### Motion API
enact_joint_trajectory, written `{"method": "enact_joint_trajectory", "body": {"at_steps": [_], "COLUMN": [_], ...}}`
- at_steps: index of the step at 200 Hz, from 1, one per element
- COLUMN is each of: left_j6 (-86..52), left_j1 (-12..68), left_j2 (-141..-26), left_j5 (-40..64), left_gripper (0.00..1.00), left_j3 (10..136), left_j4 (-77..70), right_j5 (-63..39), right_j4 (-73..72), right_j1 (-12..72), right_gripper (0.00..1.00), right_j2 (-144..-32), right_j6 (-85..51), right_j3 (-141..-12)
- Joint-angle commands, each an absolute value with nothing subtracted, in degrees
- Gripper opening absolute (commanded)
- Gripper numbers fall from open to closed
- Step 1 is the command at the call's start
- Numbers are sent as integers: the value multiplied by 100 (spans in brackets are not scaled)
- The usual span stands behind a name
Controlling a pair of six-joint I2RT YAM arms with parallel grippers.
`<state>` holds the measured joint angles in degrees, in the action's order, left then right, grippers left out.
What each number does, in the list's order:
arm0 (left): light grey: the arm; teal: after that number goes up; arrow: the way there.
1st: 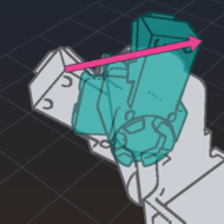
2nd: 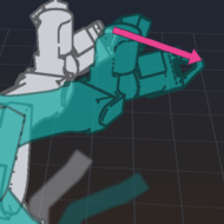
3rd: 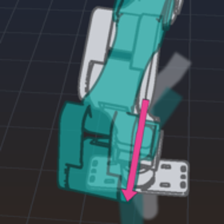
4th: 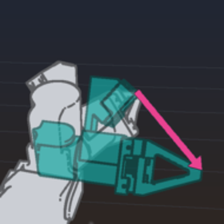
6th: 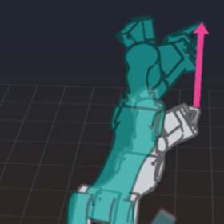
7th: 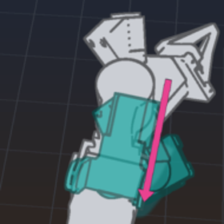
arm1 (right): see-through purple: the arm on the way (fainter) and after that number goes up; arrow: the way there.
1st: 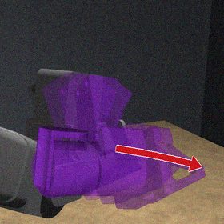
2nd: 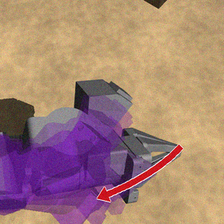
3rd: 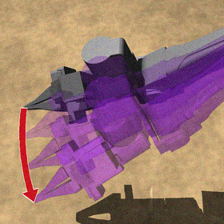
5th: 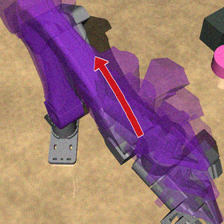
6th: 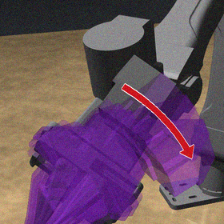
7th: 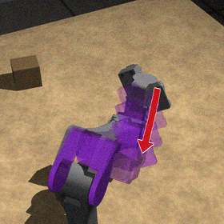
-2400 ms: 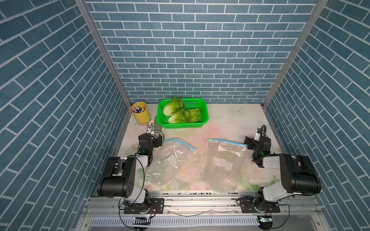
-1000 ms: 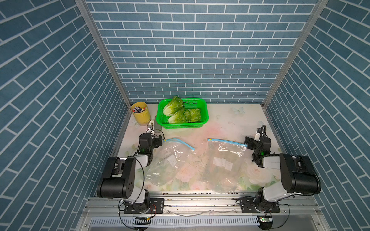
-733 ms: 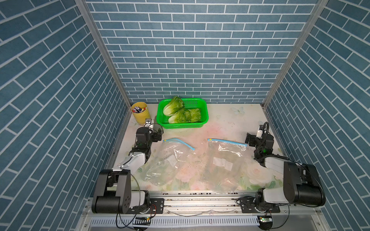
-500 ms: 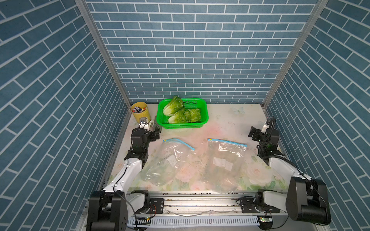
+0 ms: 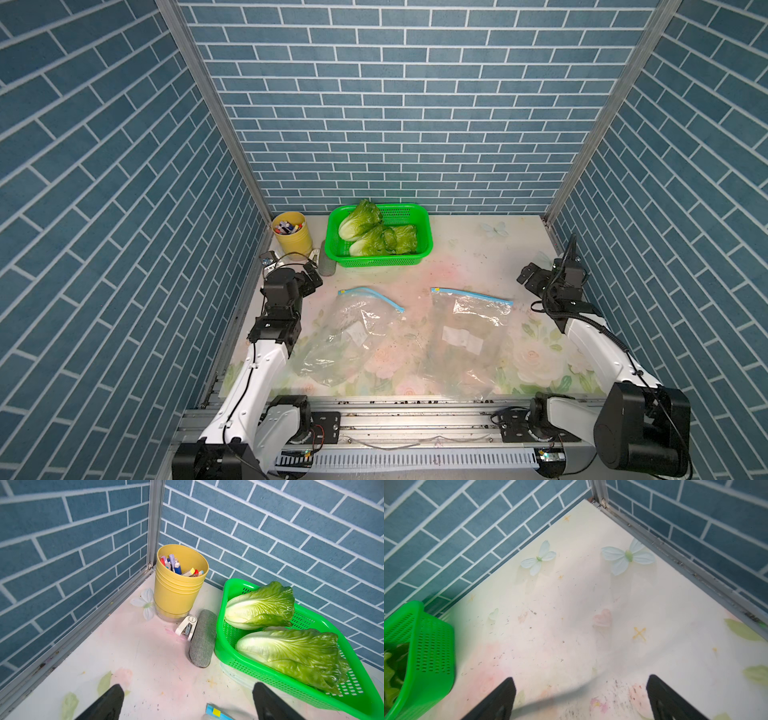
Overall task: Put the chinese cabbages into a zipper bag and zip it
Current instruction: Pick up the zipper food storage bag at the center of the board.
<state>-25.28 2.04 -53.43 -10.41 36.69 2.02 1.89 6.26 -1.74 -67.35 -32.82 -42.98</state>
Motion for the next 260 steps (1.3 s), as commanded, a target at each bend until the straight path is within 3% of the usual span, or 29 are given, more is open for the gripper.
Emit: {"method": "enact_joint_trajectory", "body": {"at_steps": [1, 58, 134, 164, 191, 260], "left_j6": [-2895, -3689, -5667, -6462, -6671, -6495], "left_j1": [440, 2039, 4384, 5202, 5475, 5271], "left_j2": [-5136, -5014, -5307, -5407, -5652, -6033], "left_j5": [-997, -2177, -2598, -2572, -2462, -2381], "left_gripper": [100, 99, 99, 99, 99, 99], "left_j3": [3924, 4567, 5041, 5048, 4870, 4221], "left_j4": [1150, 3226, 5432, 5615, 5431, 4731], "right_j5": [-412, -1068, -1548, -1706, -1762, -1925], "right_j4": [1179, 1575, 1235, 1093, 928, 775], "right_j1": [-3, 1107, 2236, 2540, 2760, 3070], "right_gripper": [99, 99, 99, 99, 98, 98], "right_j2": [-6828, -7114, -7564, -7873, -8135, -8674], "right_j6": [-3603, -3597, -3762, -3813, -3867, -4072], "right_j3": [-4709, -5172, -5054, -5198, -5330, -5577]}}
